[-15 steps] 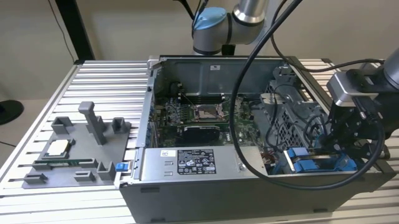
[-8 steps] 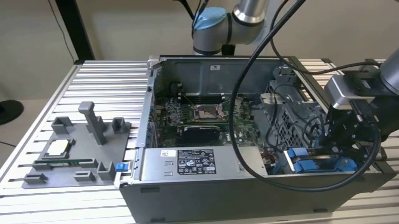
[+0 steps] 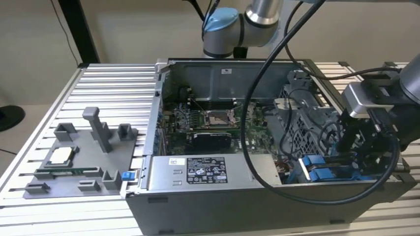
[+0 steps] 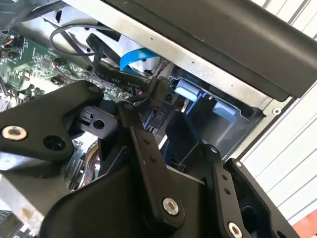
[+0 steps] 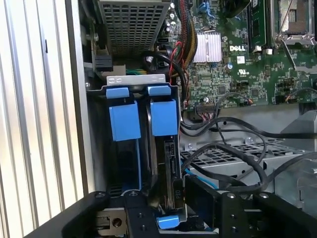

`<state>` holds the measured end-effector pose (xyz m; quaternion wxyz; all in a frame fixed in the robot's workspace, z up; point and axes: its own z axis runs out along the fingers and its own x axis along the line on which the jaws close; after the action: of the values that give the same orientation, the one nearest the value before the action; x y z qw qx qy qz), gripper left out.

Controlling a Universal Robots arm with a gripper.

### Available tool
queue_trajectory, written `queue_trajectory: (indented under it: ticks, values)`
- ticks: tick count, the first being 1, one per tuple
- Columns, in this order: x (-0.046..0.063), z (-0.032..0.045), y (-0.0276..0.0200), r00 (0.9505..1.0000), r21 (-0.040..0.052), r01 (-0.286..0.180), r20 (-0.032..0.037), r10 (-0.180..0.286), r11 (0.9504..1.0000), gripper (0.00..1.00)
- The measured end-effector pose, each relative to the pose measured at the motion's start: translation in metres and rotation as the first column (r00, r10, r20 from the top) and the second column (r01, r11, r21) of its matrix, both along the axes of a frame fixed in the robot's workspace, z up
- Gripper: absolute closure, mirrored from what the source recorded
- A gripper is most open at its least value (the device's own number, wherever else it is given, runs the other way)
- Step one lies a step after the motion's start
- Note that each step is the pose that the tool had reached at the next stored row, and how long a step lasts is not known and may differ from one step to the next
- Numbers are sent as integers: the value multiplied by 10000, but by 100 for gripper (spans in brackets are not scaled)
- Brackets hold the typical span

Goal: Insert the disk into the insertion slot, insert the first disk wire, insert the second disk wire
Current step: 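Insert the first disk wire, then insert the second disk wire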

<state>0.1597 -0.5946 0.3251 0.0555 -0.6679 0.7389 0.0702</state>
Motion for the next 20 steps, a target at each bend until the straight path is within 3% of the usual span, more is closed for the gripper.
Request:
queue_trajectory:
  ticks: [5,17,20]
  values:
    - [-5,55,0,10000,-1,1,0,-1,10000,0]
    - [-14,458,5,10000,-5,0,-14,0,10000,0]
    - [-13,516,5,10000,-3,0,-30,0,10000,0]
